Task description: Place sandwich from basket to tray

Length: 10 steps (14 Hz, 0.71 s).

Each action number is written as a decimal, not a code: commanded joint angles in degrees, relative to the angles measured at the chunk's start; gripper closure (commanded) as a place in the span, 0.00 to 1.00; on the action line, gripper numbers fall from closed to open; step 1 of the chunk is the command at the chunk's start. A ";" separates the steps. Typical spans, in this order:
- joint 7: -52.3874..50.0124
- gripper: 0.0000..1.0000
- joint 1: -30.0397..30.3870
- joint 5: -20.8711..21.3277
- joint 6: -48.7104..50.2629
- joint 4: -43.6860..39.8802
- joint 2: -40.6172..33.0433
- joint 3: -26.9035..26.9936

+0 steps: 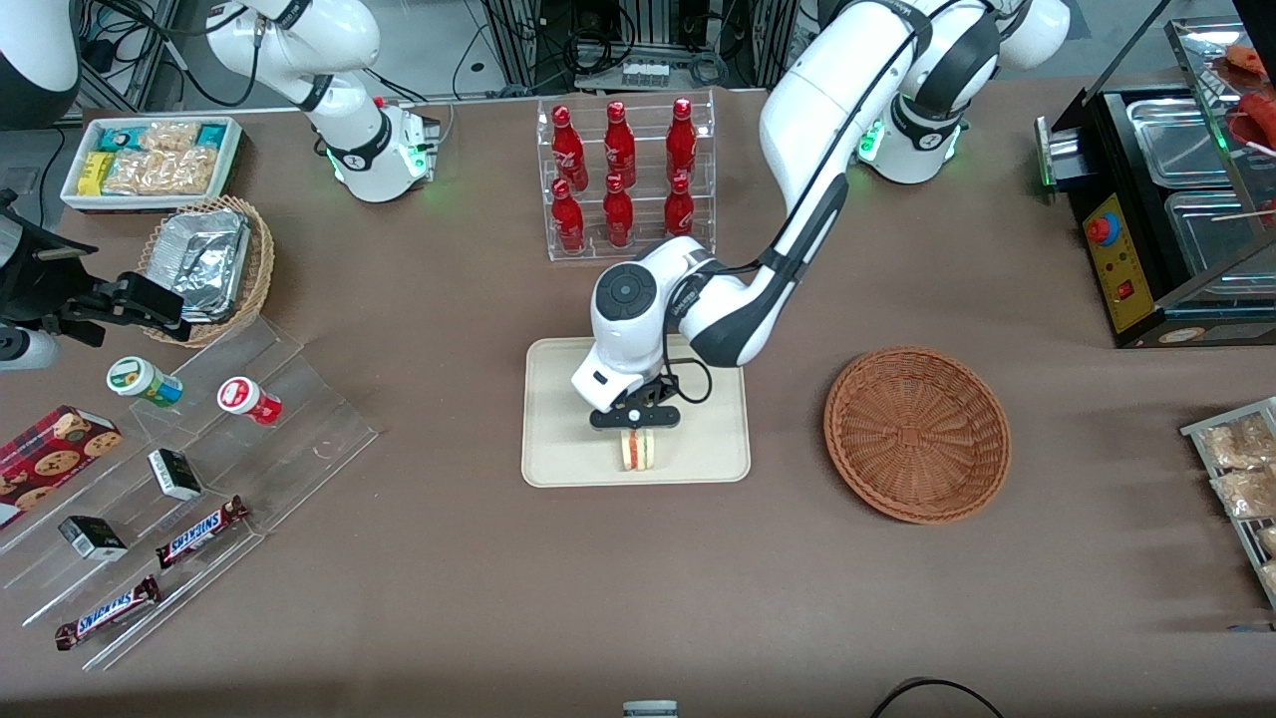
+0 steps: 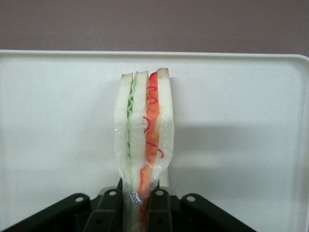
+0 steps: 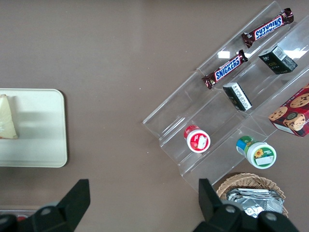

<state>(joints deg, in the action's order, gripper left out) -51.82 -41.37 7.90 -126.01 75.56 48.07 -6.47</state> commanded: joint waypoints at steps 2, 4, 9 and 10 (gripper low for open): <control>-0.38 0.00 -0.73 1.85 0.85 -2.26 0.54 0.85; -0.47 0.00 -0.38 1.68 3.12 -2.26 -1.30 0.85; -3.99 0.00 4.44 -1.29 11.89 -1.65 -14.38 0.93; -3.38 0.00 5.15 -2.35 15.84 -1.56 -17.19 1.19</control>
<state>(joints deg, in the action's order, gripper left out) -55.13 -38.39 7.58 -115.80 71.35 37.80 -5.38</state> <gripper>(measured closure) 0.000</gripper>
